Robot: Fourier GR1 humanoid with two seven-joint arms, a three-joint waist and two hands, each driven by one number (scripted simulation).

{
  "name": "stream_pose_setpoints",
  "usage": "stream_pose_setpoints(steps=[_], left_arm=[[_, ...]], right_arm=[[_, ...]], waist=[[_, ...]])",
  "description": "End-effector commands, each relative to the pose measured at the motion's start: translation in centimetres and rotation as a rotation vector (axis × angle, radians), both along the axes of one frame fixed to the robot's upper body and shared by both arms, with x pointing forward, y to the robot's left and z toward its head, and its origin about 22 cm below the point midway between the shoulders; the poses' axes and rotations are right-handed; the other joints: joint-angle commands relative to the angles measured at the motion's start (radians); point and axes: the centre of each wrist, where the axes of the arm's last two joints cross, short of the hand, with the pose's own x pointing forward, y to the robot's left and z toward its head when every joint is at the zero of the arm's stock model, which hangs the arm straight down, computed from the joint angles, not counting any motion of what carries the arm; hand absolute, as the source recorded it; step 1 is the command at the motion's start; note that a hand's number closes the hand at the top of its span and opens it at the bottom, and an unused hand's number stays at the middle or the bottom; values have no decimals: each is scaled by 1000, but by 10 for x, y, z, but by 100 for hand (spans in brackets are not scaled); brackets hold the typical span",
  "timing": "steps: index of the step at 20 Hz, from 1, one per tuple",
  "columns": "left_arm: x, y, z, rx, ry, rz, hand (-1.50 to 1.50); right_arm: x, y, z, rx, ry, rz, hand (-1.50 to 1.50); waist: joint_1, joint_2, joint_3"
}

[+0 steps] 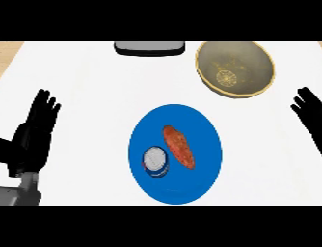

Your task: Pick the sweet potato from the plate and place it in the bowl

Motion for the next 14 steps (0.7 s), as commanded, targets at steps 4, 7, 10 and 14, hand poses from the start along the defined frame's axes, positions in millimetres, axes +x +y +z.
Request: stream_pose_setpoints(steps=[4,7,10,14], left_arm=[[12,-29,20,3,-4,-279,0],[3,-51,4,-18,32,-336,0],[-3,-67,2,-54,39,-430,0],[13,-70,6,-26,42,-435,0]], right_arm=[[19,77,46,-151,-253,271,150],[19,26,62,-682,-235,98,150],[-11,121,10,-285,-344,-37,-150],[-38,174,11,-385,-453,305,-150]], waist=[[-6,26,-21],[-61,13,-45],[-35,21,-20],[-30,23,-21]])
